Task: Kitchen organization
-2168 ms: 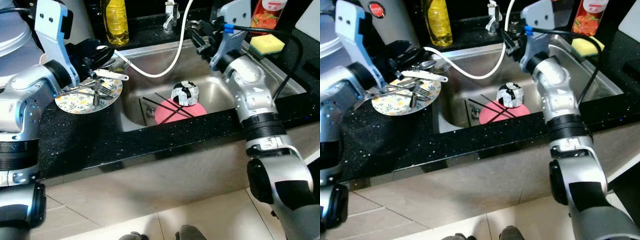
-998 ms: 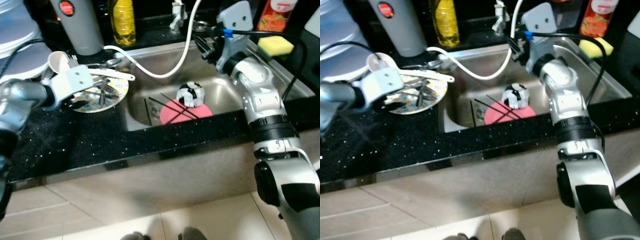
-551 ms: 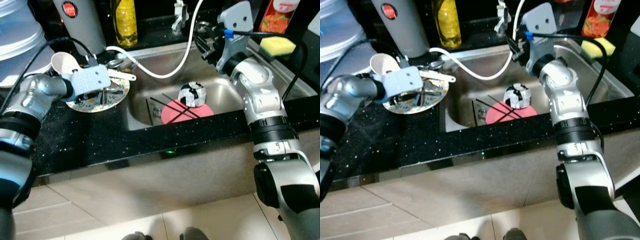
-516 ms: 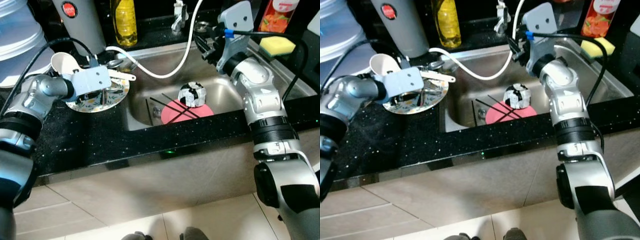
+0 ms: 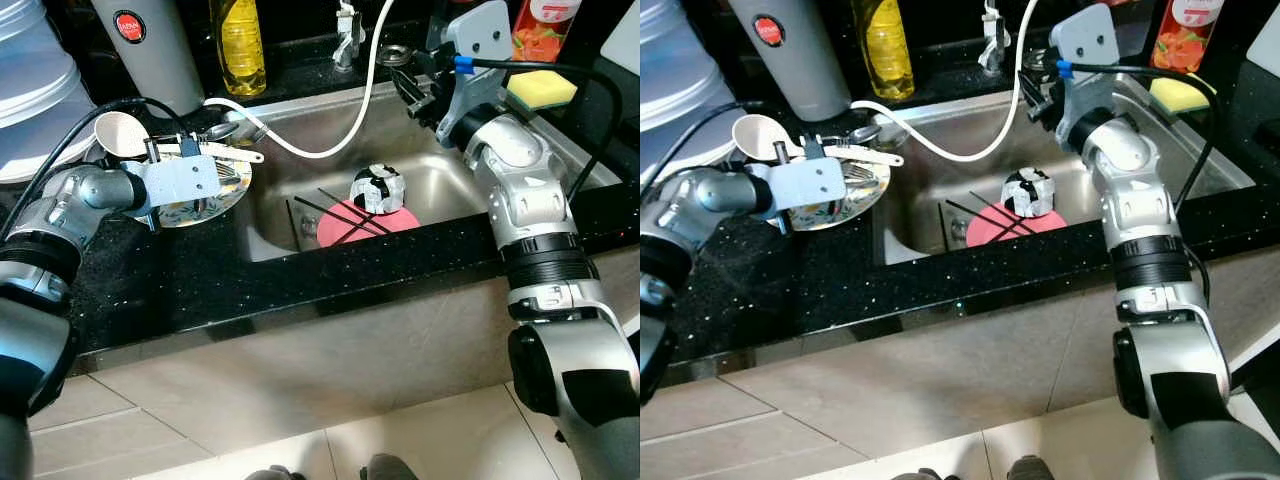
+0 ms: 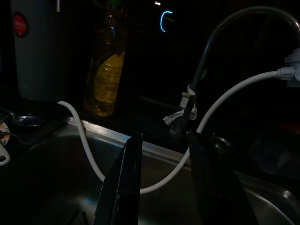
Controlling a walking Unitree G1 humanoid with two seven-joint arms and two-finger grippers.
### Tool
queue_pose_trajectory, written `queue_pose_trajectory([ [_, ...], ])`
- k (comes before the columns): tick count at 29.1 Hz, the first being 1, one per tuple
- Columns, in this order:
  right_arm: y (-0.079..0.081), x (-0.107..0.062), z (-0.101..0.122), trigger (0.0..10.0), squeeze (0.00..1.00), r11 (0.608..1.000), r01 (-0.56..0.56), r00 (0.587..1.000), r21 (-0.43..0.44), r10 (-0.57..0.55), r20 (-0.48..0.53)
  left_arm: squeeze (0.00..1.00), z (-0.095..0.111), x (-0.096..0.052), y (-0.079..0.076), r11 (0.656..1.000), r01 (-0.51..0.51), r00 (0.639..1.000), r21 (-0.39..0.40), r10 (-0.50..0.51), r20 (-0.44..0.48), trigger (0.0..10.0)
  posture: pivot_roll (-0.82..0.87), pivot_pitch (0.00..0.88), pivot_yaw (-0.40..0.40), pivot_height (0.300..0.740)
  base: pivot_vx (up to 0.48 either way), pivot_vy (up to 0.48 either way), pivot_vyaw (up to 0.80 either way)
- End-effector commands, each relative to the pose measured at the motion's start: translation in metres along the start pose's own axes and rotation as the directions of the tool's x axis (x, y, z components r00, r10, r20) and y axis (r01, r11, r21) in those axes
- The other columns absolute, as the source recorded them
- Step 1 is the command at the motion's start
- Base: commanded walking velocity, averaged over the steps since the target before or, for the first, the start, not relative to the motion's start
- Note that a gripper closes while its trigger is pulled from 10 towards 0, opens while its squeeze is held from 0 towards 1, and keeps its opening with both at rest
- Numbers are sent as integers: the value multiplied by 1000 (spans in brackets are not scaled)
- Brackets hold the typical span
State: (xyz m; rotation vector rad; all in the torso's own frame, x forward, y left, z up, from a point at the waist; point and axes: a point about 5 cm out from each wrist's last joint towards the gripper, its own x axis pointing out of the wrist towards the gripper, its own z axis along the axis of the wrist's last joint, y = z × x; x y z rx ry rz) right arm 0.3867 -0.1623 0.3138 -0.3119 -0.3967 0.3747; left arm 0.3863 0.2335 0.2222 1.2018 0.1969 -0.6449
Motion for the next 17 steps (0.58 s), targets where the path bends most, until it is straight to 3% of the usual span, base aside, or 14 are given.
queue_pose_trajectory([
  [1,4,2,4,10000,0,1000,-16,1000,7,15,16,0,-7,-3,-3,999,32,999,1,-32,-22,0,-98,88,79,740,0,0,0],
  [3,4,2,4,10000,0,1000,-16,1000,7,16,17,0,-3,-8,7,1000,9,1000,21,-9,-8,0,-97,88,78,740,0,0,0],
  [4,4,2,5,10000,0,1000,-16,1000,7,16,18,0,-1,-12,15,999,-8,1000,41,8,-4,4392,-97,88,79,740,0,0,0],
  [6,4,2,5,10000,0,1000,-16,1000,7,16,18,0,1,-15,20,998,-18,1000,55,19,0,4392,-97,88,79,740,0,0,0],
  [7,4,2,5,10000,0,1000,-16,1000,9,16,20,0,8,-28,34,992,-34,999,122,32,19,10000,-93,90,78,740,0,0,0],
  [13,7,3,4,10000,0,1000,-21,1000,18,21,19,0,21,-51,52,981,-60,997,183,49,68,10000,-82,89,75,740,0,0,0],
  [17,8,4,4,10000,0,999,-26,999,22,26,20,0,21,-56,54,978,-60,997,201,48,63,10000,-77,87,74,740,0,0,0],
])
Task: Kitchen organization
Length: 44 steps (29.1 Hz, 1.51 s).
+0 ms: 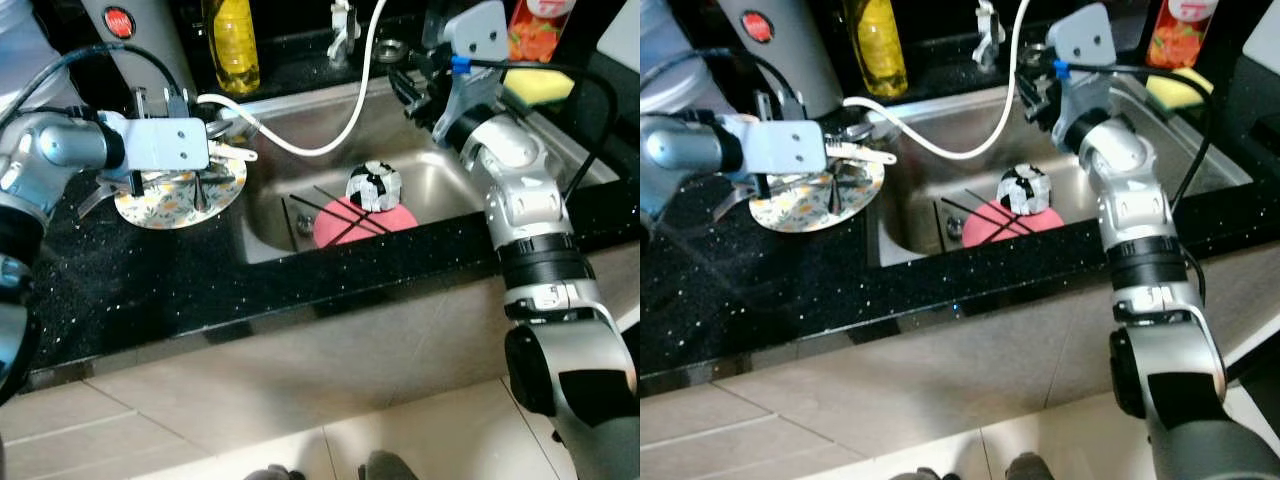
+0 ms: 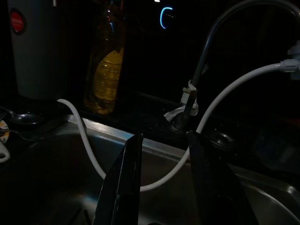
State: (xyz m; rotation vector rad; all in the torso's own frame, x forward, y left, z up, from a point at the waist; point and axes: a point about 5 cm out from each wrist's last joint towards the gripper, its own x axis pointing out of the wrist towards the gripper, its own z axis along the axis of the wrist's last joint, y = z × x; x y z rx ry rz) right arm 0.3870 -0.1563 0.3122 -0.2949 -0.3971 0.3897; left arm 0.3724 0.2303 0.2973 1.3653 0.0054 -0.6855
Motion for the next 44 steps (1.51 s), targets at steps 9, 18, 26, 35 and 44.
queue_pose_trajectory([
  [9,5,4,4,10000,0,1000,-21,1000,6,21,18,1000,-28,-5,-25,991,116,987,-62,-122,-101,10000,-73,78,70,740,0,0,0],
  [18,4,3,5,10000,0,1000,-19,1000,6,19,20,0,-31,7,-26,990,131,976,-46,-137,-171,10000,-78,82,80,740,0,0,0],
  [26,3,0,4,10000,0,1000,-10,1000,6,10,18,0,-34,20,-26,992,121,958,-30,-124,-258,10000,-97,93,97,740,0,0,0],
  [35,-1,-4,2,10000,0,1000,11,1000,6,-11,9,0,-36,43,-46,995,44,936,-89,-72,-345,5843,-105,109,100,740,0,0,0],
  [44,-2,-4,2,10000,0,1000,14,1000,5,-14,5,0,-42,49,-66,991,45,925,-122,-88,-370,0,-110,109,96,740,0,0,0],
])
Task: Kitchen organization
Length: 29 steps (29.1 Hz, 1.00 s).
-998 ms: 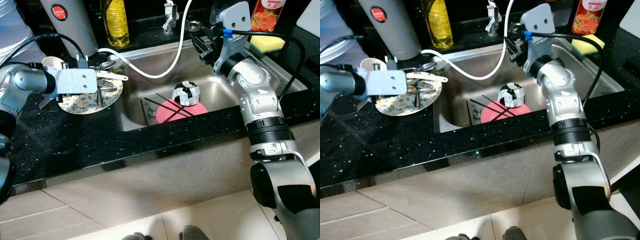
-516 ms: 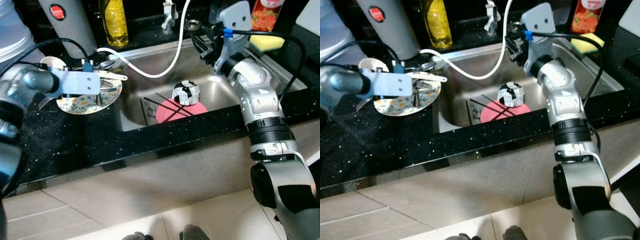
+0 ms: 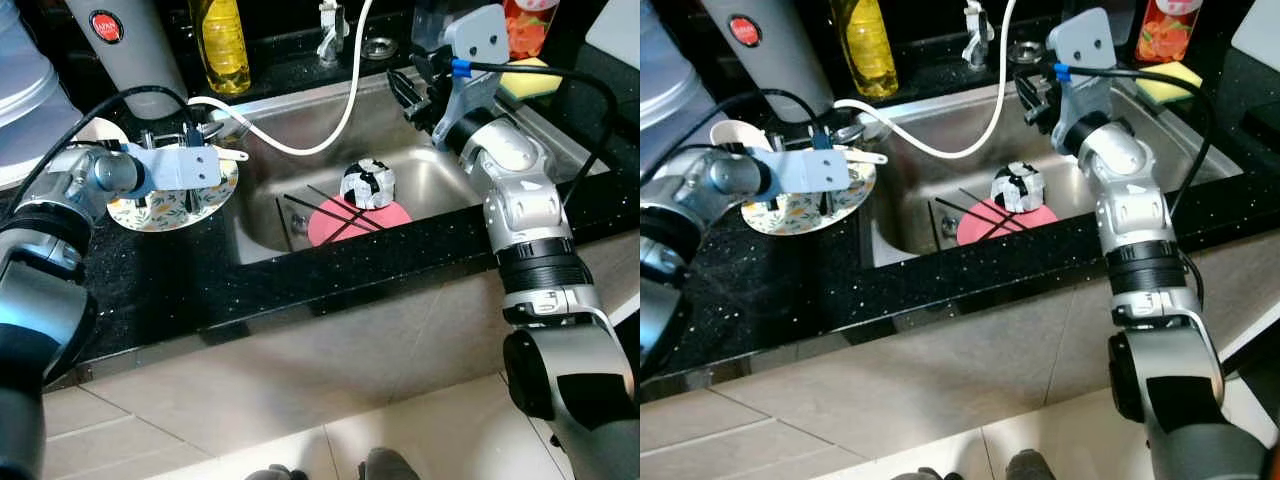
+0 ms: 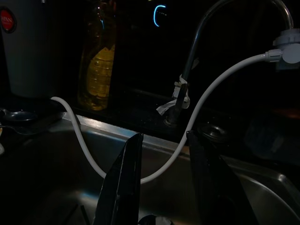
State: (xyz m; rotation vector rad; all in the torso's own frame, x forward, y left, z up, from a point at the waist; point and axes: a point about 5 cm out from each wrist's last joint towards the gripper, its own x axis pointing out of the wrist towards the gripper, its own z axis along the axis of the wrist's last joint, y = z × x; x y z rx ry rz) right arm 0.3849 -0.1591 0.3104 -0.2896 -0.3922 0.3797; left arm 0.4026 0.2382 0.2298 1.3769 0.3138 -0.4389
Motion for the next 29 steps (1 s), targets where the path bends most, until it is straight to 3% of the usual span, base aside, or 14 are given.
queue_pose_trajectory([
  [1,-1,-1,4,10000,0,1000,4,1000,0,-4,12,0,-8,5,-20,998,60,997,-14,-60,-38,0,-110,108,94,740,0,0,0],
  [12,0,1,5,10000,0,1000,0,1000,3,0,15,0,-13,0,-12,999,-7,1000,-54,6,-10,0,-104,103,88,740,0,0,0],
  [16,0,1,6,10000,0,1000,-2,1000,2,2,19,0,-12,-8,5,995,-48,998,-91,51,31,0,-100,101,90,740,0,0,0],
  [17,1,1,6,10000,0,1000,-1,1000,3,1,21,0,-12,-14,18,985,-85,994,-150,93,52,10000,-96,99,95,740,0,0,0],
  [21,1,0,6,10000,0,1000,3,1000,12,-4,24,0,-9,-38,50,954,-172,964,-245,214,157,10000,-93,98,81,740,0,0,0],
  [22,1,0,6,10000,0,1000,3,1000,12,-4,24,0,-9,-38,50,954,-172,964,-245,214,157,10000,-93,98,81,740,0,0,0],
  [27,4,7,10,10000,0,1000,-17,999,20,16,42,0,-4,-75,61,954,-185,927,-234,249,282,10000,-61,81,63,740,0,0,0],
  [29,4,7,10,10000,0,1000,-17,999,20,16,42,0,-4,-75,61,954,-185,927,-234,249,282,10000,-61,81,63,740,0,0,0],
])
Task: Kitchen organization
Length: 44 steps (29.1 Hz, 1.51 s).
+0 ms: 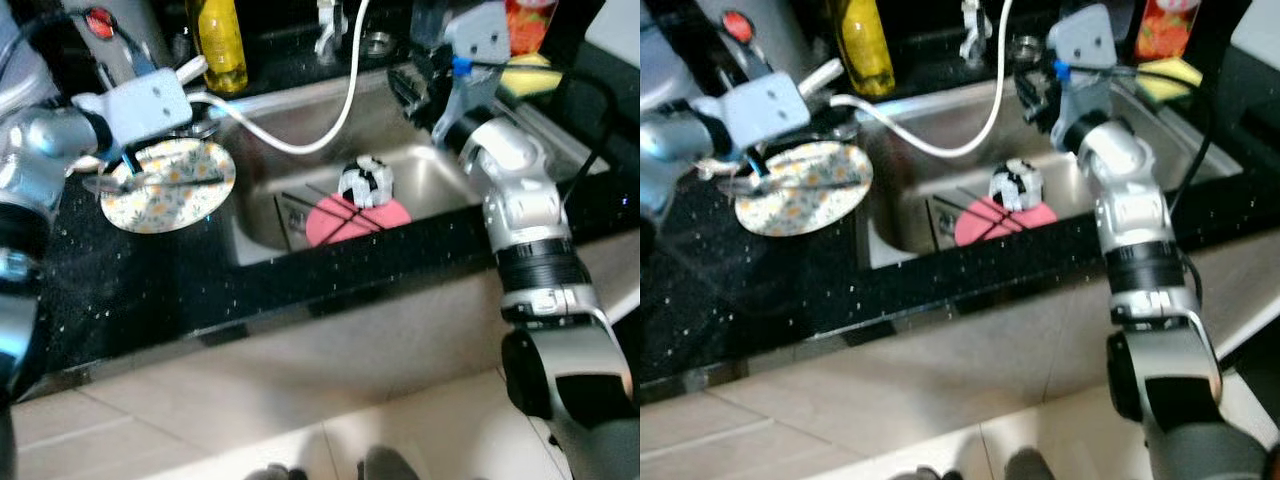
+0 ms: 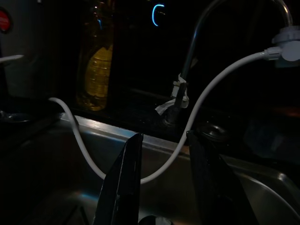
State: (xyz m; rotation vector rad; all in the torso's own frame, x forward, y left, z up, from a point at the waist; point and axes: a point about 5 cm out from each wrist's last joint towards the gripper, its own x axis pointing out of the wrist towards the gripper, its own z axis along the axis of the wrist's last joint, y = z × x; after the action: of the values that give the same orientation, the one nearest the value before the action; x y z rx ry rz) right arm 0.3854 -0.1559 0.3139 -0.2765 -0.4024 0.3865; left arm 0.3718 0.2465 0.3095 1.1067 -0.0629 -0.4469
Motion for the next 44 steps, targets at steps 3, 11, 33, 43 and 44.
queue_pose_trajectory([
  [3,4,7,8,10000,0,1000,-19,999,15,18,39,0,-2,-21,12,999,-22,1000,-29,22,7,10000,-54,78,62,740,0,0,0],
  [11,7,7,11,10000,0,998,-21,998,57,18,64,0,-2,-43,15,938,-86,989,-336,120,81,10000,-56,71,72,740,0,0,0],
  [33,1,6,15,10000,0,997,-1,995,83,-7,95,0,0,-35,31,411,-66,916,-909,386,107,10000,-70,57,85,740,0,0,0],
  [43,0,6,13,10000,0,997,-39,997,73,34,72,0,10,12,3,311,70,946,-948,281,162,10000,-79,78,85,740,0,0,0],
  [44,0,6,13,10000,0,997,-39,997,73,34,72,0,10,12,3,311,70,946,-948,281,162,10000,-79,78,85,740,0,0,0],
])
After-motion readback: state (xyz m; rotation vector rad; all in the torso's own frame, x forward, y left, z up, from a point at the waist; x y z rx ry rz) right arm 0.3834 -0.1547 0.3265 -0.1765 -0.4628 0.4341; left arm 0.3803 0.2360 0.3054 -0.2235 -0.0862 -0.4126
